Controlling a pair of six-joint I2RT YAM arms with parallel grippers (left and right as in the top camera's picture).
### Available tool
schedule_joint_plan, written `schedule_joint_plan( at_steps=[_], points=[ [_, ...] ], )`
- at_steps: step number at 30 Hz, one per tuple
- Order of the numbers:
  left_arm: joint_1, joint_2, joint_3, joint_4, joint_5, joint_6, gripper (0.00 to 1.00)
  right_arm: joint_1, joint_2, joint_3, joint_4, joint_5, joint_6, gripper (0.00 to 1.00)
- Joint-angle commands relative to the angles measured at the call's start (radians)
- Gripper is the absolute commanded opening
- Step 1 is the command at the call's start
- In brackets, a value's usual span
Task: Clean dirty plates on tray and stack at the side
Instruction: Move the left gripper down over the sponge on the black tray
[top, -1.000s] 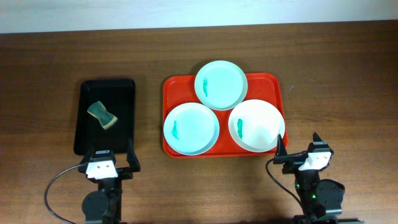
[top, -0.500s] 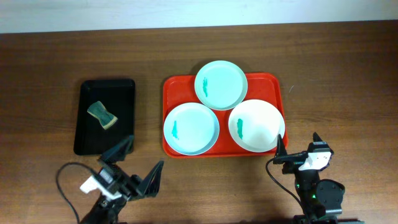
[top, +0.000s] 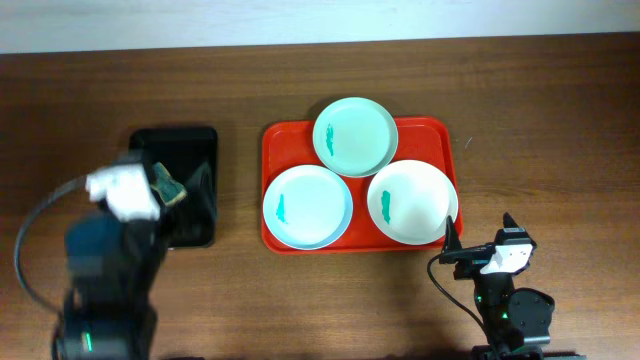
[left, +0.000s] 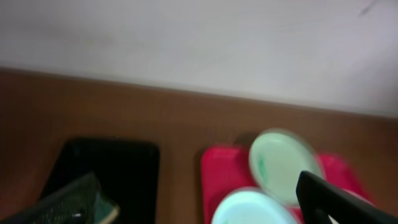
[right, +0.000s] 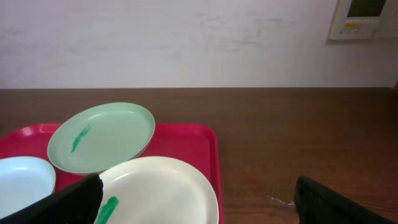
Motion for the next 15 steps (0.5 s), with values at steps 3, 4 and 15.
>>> schedule_joint_plan(
  at_steps=[3, 4, 15],
  points=[
    [0.008, 0.385, 0.314, -0.236, -0.191, 0.008, 0.99, 0.005, -0.008, -0.009, -0.003, 0.009, 0.005, 0.98],
    [0.018, 0.435, 0.351, -0.278, -0.272, -0.081, 0.99, 0.005, -0.008, -0.009, -0.003, 0.009, 0.005, 0.98],
    [0.126, 0.842, 0.428, -0.349, -0.381, -0.388, 0.99, 0.005, -0.008, -0.009, -0.003, 0.009, 0.005, 0.99]
  ],
)
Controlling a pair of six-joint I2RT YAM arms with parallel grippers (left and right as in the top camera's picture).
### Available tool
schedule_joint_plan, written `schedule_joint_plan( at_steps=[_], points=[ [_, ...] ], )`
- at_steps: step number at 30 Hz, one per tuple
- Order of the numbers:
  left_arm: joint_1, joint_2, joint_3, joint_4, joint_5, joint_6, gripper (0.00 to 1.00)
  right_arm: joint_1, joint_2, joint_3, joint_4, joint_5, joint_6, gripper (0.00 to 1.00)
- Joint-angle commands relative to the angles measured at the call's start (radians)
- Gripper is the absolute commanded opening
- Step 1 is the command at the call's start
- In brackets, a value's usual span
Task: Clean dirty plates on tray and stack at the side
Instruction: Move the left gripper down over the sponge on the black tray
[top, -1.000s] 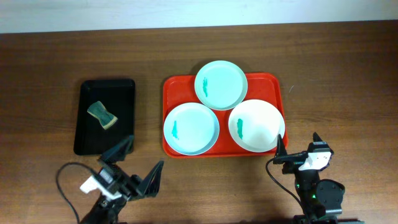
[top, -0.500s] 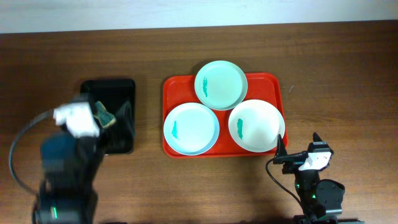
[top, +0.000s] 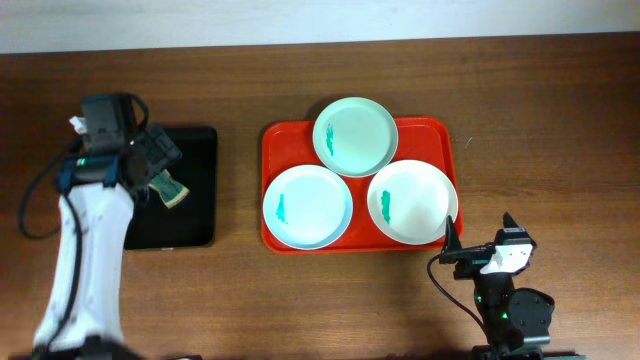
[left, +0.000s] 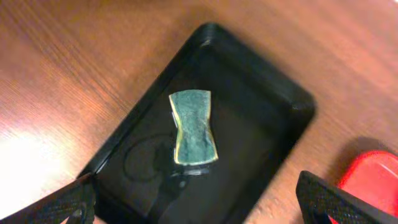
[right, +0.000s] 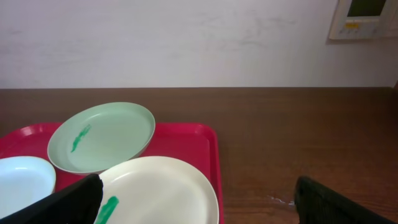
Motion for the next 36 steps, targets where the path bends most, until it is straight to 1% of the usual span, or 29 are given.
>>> schedule_joint_plan(
  at_steps=[1, 9, 14, 16, 20, 22, 24, 25, 27, 29, 30, 31, 32, 33, 34, 35, 36],
  points=[
    [0.005, 0.13, 0.017, 0.029, -0.055, -0.058, 0.99, 0.005, -0.008, -0.009, -0.002, 0.009, 0.004, 0.99],
    [0.026, 0.365, 0.017, 0.179, -0.032, -0.057, 0.99, 0.005, -0.008, -0.009, -0.002, 0.009, 0.004, 0.98],
    [0.026, 0.459, 0.017, 0.272, 0.002, -0.057, 1.0, 0.005, -0.008, -0.009, -0.002, 0.009, 0.004, 0.99],
    [0.026, 0.484, 0.017, 0.296, 0.007, -0.058, 0.97, 0.005, -0.008, -0.009, -0.002, 0.009, 0.004, 0.98],
    [0.026, 0.528, 0.017, 0.338, 0.008, -0.057, 0.95, 0.005, -0.008, -0.009, -0.002, 0.009, 0.004, 0.98],
    [0.026, 0.545, 0.017, 0.351, 0.008, -0.057, 0.92, 0.005, -0.008, -0.009, -0.002, 0.009, 0.004, 0.99],
    [0.027, 0.549, 0.017, 0.356, 0.008, -0.057, 0.86, 0.005, -0.008, -0.009, -0.002, 0.009, 0.004, 0.99],
    [0.029, 0.55, 0.017, 0.356, 0.008, -0.057, 0.77, 0.005, -0.008, -0.009, -0.002, 0.009, 0.004, 0.98],
    [0.031, 0.55, 0.017, 0.358, 0.006, -0.057, 0.66, 0.005, -0.008, -0.009, -0.002, 0.009, 0.004, 0.99],
    [0.035, 0.55, 0.017, 0.361, -0.009, -0.057, 0.64, 0.005, -0.008, -0.009, -0.002, 0.009, 0.004, 0.98],
    [0.036, 0.55, 0.017, 0.361, -0.015, -0.057, 0.61, 0.005, -0.008, -0.009, -0.002, 0.009, 0.004, 0.99],
    [0.038, 0.552, 0.017, 0.364, -0.022, -0.057, 0.43, 0.005, -0.008, -0.009, -0.002, 0.009, 0.004, 0.98],
    [0.038, 0.554, 0.017, 0.364, -0.029, -0.057, 0.31, 0.005, -0.008, -0.009, -0.002, 0.009, 0.004, 0.98],
    [0.038, 0.554, 0.017, 0.364, -0.041, -0.057, 0.13, 0.005, -0.008, -0.009, -0.002, 0.009, 0.004, 0.99],
    [0.038, 0.554, 0.017, 0.364, -0.043, -0.056, 0.05, 0.005, -0.008, -0.009, -0.002, 0.009, 0.004, 0.98],
    [0.038, 0.554, 0.017, 0.364, -0.046, -0.056, 0.0, 0.005, -0.008, -0.009, -0.002, 0.009, 0.004, 0.98],
    [0.038, 0.554, 0.017, 0.364, -0.049, -0.056, 0.0, 0.005, -0.008, -0.009, -0.002, 0.009, 0.004, 0.98]
  ],
)
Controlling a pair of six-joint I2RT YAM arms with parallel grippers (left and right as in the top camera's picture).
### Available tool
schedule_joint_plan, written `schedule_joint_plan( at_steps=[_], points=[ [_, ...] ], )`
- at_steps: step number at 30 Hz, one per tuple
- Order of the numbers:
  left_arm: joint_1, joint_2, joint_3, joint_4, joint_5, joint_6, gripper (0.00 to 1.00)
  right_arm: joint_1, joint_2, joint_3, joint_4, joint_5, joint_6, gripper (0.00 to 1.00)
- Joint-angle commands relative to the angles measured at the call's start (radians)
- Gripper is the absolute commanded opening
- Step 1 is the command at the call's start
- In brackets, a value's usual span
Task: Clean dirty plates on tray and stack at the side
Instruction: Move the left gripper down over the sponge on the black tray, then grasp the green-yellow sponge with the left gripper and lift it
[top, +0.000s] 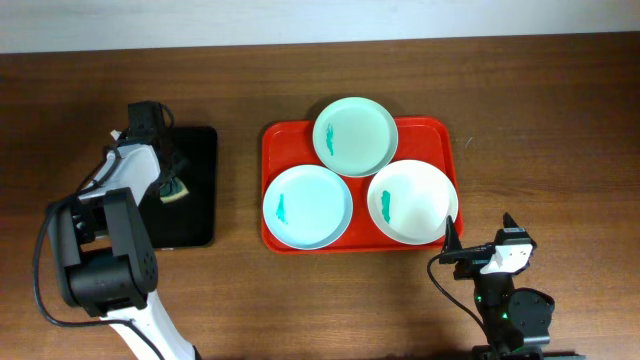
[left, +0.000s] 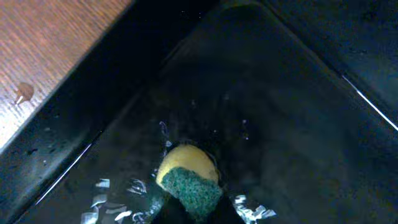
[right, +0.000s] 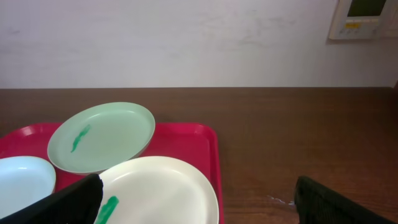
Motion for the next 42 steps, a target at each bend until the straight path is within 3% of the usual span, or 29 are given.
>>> schedule_joint_plan(
  at_steps=[1, 2, 3, 4, 5, 6, 12, 15, 18, 21, 22, 25, 26, 27, 28, 33, 34, 39, 40, 41, 42],
  points=[
    [0.007, 0.022, 0.015, 0.002, -0.025, -0.001, 0.0, 0.005, -0.008, -0.009, -0.002, 0.009, 0.004, 0.98],
    [0.007, 0.022, 0.015, 0.002, -0.024, -0.001, 0.04, 0.005, -0.008, -0.009, -0.002, 0.009, 0.004, 0.99],
    [0.007, 0.022, 0.015, 0.002, -0.024, -0.002, 0.3, 0.005, -0.008, -0.009, -0.002, 0.009, 0.004, 0.99],
    [0.007, 0.022, 0.015, -0.001, -0.024, -0.001, 0.73, 0.005, -0.008, -0.009, -0.002, 0.009, 0.004, 0.99],
    [0.007, 0.022, 0.015, -0.007, -0.024, -0.001, 0.93, 0.005, -0.008, -0.009, -0.002, 0.009, 0.004, 0.99],
    [0.007, 0.022, 0.015, -0.018, -0.021, -0.001, 0.99, 0.005, -0.008, -0.009, -0.002, 0.009, 0.004, 0.98],
    [0.007, 0.022, 0.015, -0.141, 0.117, -0.001, 0.99, 0.005, -0.008, -0.009, -0.002, 0.009, 0.004, 0.98],
    [0.007, 0.022, 0.015, -0.166, 0.154, -0.001, 0.85, 0.005, -0.008, -0.009, -0.002, 0.009, 0.004, 0.99],
    [0.006, 0.022, 0.015, -0.188, 0.156, -0.001, 0.37, 0.005, -0.008, -0.009, -0.002, 0.009, 0.004, 0.98],
    [0.006, 0.022, 0.015, -0.202, 0.156, -0.002, 0.01, 0.005, -0.008, -0.009, -0.002, 0.009, 0.004, 0.98],
    [0.006, 0.022, 0.015, -0.206, 0.156, -0.001, 0.0, 0.005, -0.008, -0.009, -0.002, 0.009, 0.004, 0.99],
    [0.006, 0.022, 0.015, -0.212, 0.155, -0.001, 0.0, 0.005, -0.008, -0.009, -0.002, 0.009, 0.004, 0.99],
    [0.006, 0.022, 0.015, -0.212, 0.156, -0.001, 0.26, 0.005, -0.008, -0.009, -0.002, 0.009, 0.004, 0.99],
    [0.006, 0.022, 0.015, -0.213, 0.156, -0.001, 0.67, 0.005, -0.008, -0.009, -0.002, 0.009, 0.004, 0.98],
    [0.006, 0.022, 0.015, -0.22, 0.156, -0.001, 0.99, 0.005, -0.008, -0.009, -0.002, 0.009, 0.004, 0.98],
    [0.005, 0.022, 0.015, -0.282, 0.165, -0.001, 0.99, 0.005, -0.008, -0.009, -0.002, 0.009, 0.004, 0.99],
    [0.005, 0.022, 0.015, -0.293, 0.175, -0.001, 0.91, 0.005, -0.008, -0.009, -0.002, 0.009, 0.004, 0.99],
    [0.006, 0.022, 0.015, -0.327, 0.2, -0.001, 0.34, 0.005, -0.008, -0.009, -0.002, 0.009, 0.004, 0.98],
    [0.006, 0.022, 0.015, -0.324, 0.2, -0.001, 0.14, 0.005, -0.008, -0.009, -0.002, 0.009, 0.004, 0.99],
    [0.007, 0.022, 0.015, -0.321, 0.197, -0.001, 0.04, 0.005, -0.008, -0.009, -0.002, 0.009, 0.004, 0.99],
    [0.007, 0.022, 0.015, -0.318, 0.197, -0.002, 0.0, 0.005, -0.008, -0.009, -0.002, 0.009, 0.004, 0.99]
  ],
)
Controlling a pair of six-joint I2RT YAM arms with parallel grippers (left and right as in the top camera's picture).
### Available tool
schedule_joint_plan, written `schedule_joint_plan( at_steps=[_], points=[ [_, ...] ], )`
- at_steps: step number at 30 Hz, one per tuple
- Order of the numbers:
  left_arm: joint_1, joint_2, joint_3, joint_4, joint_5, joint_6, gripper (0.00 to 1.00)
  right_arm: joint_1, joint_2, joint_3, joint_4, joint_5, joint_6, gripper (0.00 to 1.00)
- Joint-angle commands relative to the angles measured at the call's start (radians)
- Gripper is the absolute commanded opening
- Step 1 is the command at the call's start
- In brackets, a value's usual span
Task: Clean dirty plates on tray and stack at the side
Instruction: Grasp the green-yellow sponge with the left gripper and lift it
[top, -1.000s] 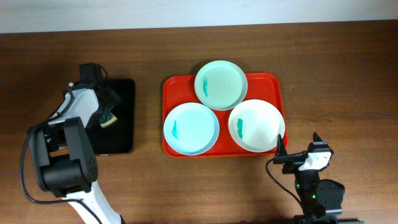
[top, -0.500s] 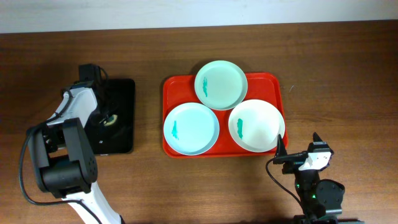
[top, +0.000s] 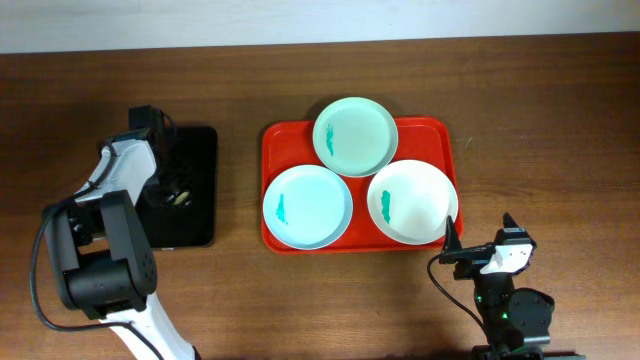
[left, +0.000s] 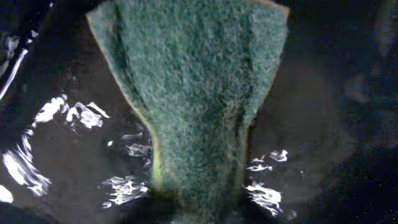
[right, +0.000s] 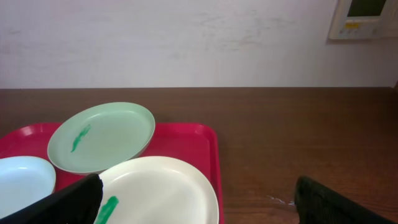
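Three plates lie on the red tray (top: 440, 135), each with a green smear: a mint plate (top: 355, 135) at the back, a pale blue plate (top: 307, 205) front left, and a white plate (top: 410, 200) front right. My left gripper (top: 168, 190) is down inside the black tray (top: 195, 150). It is shut on the green sponge (left: 193, 93), which fills the left wrist view and narrows between the jaws. My right gripper (right: 199, 208) rests open near the table's front, just short of the white plate (right: 155, 190), with nothing in it.
Water glints on the black tray's floor (left: 74, 115) around the sponge. Bare brown table (top: 540, 120) lies right of the red tray and between the two trays. A wall panel (right: 367, 18) hangs behind the table.
The left gripper has gone lower in the black tray. The sponge, then small at the view's bottom edge, now fills the left wrist view, pinched between the jaws. The right arm has not moved.
The left arm was first blurred over the black tray. Then it was held high above the tray, with the sponge lying inside. Then it was down at the sponge, and now it grips it. Plates and right arm stayed still.
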Motion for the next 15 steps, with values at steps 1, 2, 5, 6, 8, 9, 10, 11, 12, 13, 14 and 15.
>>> schedule_joint_plan(
  at_steps=[1, 2, 5, 6, 8, 9, 10, 11, 12, 13, 14, 15],
  points=[
    [0.0, 0.03, -0.027, -0.003, 0.018, 0.006, 0.0, 0.005, -0.008, -0.009, -0.002, 0.009, 0.003, 0.99],
    [0.0, 0.03, -0.027, -0.002, 0.017, 0.006, 0.0, 0.005, -0.008, -0.009, -0.002, 0.009, 0.003, 0.98],
    [0.004, 0.03, -0.027, 0.018, 0.012, 0.006, 0.63, 0.005, -0.008, -0.009, -0.002, 0.009, 0.003, 0.98],
    [0.008, 0.03, -0.027, 0.035, 0.0, 0.006, 0.99, 0.005, -0.008, -0.009, -0.002, 0.009, 0.003, 0.99],
    [0.018, 0.03, -0.027, 0.062, -0.044, 0.006, 0.99, 0.005, -0.008, -0.009, -0.002, 0.009, 0.003, 0.98],
    [0.021, 0.03, -0.027, 0.076, -0.07, 0.006, 0.99, 0.005, -0.008, -0.009, -0.002, 0.009, 0.003, 0.99],
    [0.021, 0.03, -0.027, 0.084, -0.084, 0.006, 0.99, 0.005, -0.008, -0.009, -0.002, 0.009, 0.003, 0.99],
    [0.022, 0.03, -0.027, 0.1, -0.101, 0.006, 0.99, 0.005, -0.008, -0.009, -0.002, 0.009, 0.003, 0.99],
    [0.022, 0.03, -0.027, 0.106, -0.1, 0.006, 0.99, 0.005, -0.008, -0.009, -0.002, 0.009, 0.003, 0.99],
    [0.022, 0.03, -0.027, 0.109, -0.1, 0.006, 1.0, 0.005, -0.008, -0.009, -0.002, 0.009, 0.003, 0.99],
    [0.022, 0.03, -0.027, 0.111, -0.1, 0.006, 0.92, 0.005, -0.008, -0.009, -0.002, 0.009, 0.003, 0.98],
    [0.022, 0.03, -0.027, 0.114, -0.1, 0.006, 0.79, 0.005, -0.008, -0.009, -0.002, 0.009, 0.003, 0.98]
  ],
)
